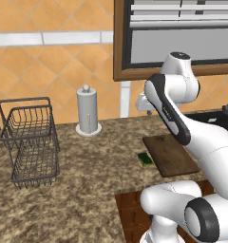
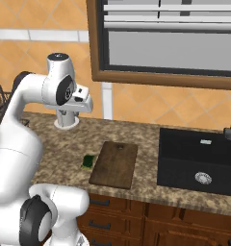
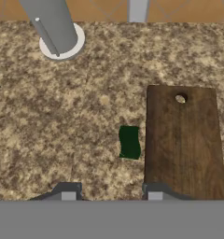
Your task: Pick up the sponge from the counter and clean the cutting board by briefly scrubbing or pressing down on the cutting board. Once finished, release the sponge.
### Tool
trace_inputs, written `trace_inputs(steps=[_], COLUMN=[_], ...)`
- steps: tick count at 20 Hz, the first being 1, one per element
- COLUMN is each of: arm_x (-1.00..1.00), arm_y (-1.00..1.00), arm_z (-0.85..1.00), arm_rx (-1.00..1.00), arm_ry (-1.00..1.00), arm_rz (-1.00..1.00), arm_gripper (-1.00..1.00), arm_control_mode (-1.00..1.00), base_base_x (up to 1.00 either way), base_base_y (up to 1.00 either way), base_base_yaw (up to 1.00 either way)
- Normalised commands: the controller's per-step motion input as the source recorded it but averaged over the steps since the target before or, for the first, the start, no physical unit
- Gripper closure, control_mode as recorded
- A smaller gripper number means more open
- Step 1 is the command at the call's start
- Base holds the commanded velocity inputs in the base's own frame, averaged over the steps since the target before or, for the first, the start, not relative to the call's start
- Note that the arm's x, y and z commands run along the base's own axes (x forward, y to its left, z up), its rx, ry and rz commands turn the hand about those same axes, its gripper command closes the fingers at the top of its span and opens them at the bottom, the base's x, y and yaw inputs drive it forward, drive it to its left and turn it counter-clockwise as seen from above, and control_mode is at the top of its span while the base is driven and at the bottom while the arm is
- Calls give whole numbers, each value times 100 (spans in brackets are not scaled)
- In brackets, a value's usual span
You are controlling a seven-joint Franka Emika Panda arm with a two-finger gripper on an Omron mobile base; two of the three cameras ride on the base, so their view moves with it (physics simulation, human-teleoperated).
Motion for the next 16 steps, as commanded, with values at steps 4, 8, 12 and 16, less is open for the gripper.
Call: trace_inputs(steps=[4,8,12,16], arm_x=[-8,0,0,0], arm_y=[3,13,0,0], arm_z=[-11,-51,-75,-86], arm_rx=[0,0,0,-1], arm_ry=[0,3,3,2], arm_rz=[0,0,0,0], arm_gripper=[-100,-100,-100,-100], arm_control_mode=[-100,-100,-100,-100], base_base_x=[0,0,0,0], base_base_y=[0,0,0,0], base_base_yaw=[0,0,0,0])
